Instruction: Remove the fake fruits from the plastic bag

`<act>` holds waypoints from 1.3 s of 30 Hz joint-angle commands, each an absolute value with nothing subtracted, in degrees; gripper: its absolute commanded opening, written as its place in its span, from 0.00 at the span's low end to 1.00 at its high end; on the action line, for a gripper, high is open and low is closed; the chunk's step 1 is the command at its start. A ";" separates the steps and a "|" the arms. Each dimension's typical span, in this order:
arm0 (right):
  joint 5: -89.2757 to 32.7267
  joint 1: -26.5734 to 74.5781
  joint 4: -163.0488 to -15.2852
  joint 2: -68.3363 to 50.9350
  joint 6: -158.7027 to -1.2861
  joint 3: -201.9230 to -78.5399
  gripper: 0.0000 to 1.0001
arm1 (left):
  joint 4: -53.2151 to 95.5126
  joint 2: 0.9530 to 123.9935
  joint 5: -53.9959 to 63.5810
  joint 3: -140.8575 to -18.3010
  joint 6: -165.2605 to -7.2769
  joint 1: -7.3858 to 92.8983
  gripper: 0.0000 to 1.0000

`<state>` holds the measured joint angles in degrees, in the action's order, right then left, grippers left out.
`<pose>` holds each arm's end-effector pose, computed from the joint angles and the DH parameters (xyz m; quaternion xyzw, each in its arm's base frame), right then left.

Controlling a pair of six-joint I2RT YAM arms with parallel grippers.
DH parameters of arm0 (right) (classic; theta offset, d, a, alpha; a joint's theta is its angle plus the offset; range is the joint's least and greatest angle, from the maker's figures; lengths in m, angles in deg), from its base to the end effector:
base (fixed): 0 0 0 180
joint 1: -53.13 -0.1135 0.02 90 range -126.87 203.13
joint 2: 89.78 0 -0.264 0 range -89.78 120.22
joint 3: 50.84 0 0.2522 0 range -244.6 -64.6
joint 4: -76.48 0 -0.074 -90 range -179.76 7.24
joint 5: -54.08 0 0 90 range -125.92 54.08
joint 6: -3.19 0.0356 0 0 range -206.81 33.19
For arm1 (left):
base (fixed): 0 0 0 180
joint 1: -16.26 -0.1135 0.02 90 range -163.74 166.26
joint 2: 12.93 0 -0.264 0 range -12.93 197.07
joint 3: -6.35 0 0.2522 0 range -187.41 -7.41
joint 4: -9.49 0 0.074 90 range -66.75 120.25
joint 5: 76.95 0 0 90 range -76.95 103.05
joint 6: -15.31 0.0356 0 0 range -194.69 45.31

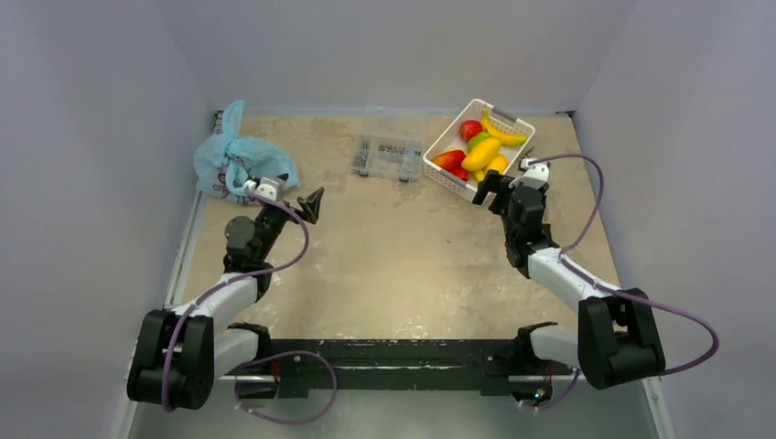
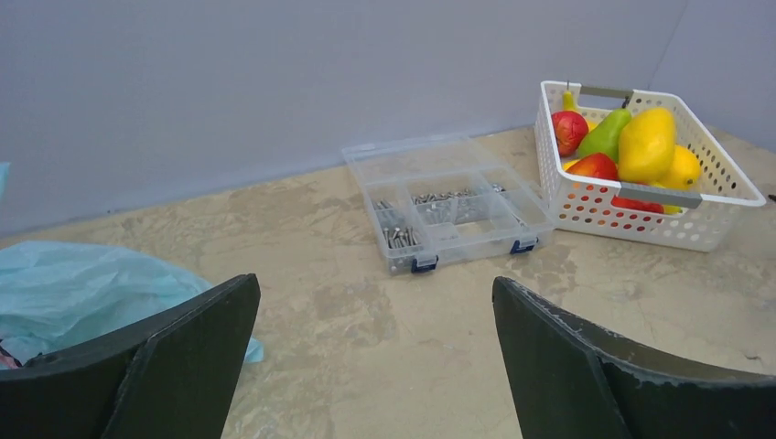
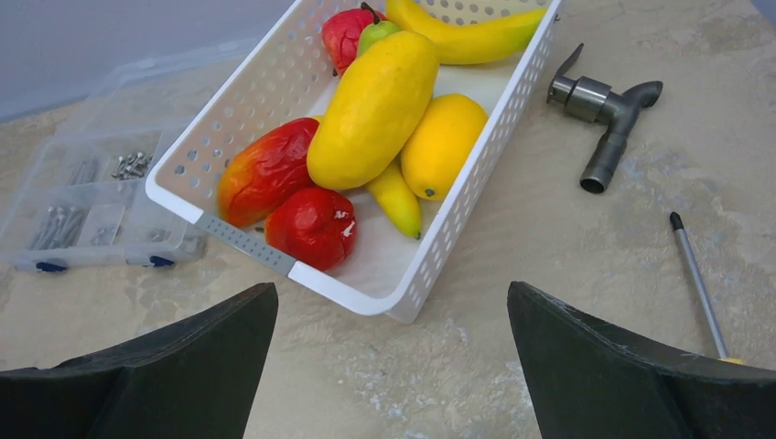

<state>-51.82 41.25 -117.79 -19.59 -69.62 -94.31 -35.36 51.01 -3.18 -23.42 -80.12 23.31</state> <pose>0.2579 0.0443 0.2251 0.1223 0.7673 0.0513 0.6275 0.2161 -0.0368 0.2291 0.1176 0.6302 -0.1724 0.7478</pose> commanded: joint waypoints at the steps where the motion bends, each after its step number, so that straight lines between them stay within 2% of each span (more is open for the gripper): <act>1: -53.69 41.35 -117.37 -18.36 -67.89 -98.14 0.99 | -28.11 52.21 2.07 -30.33 -87.49 23.59 1.00; 3: -53.74 41.35 -116.44 -17.72 -67.63 -99.03 0.99 | -19.43 53.73 15.16 -33.58 -96.00 24.04 1.00; 5: -53.15 41.36 -116.32 -17.20 -67.69 -99.76 0.99 | -4.79 53.95 24.43 -38.85 -101.16 24.08 1.00; 7: -52.12 41.35 -116.62 -16.23 -68.18 -100.34 0.99 | 7.10 55.17 27.38 -44.94 -99.86 24.37 1.00; 9: -52.65 41.35 -115.08 -14.89 -68.18 -101.72 0.99 | 12.01 56.14 27.74 -48.84 -99.85 24.43 1.00; 18: -52.91 41.33 -115.48 -12.59 -67.60 -103.78 0.99 | 1.52 54.67 23.07 -40.26 -109.98 20.14 1.00; 24: -51.03 41.35 -116.07 -12.02 -66.55 -104.12 0.99 | 5.78 60.57 15.33 -45.88 -113.35 10.90 0.99; 31: -50.04 41.35 -116.41 -11.33 -66.49 -104.40 0.99 | 9.22 66.12 21.44 -52.31 -112.64 7.89 1.00; 39: -48.00 41.44 -116.23 -9.83 -65.95 -105.16 0.99 | 13.35 70.65 22.17 -58.69 -108.26 5.47 1.00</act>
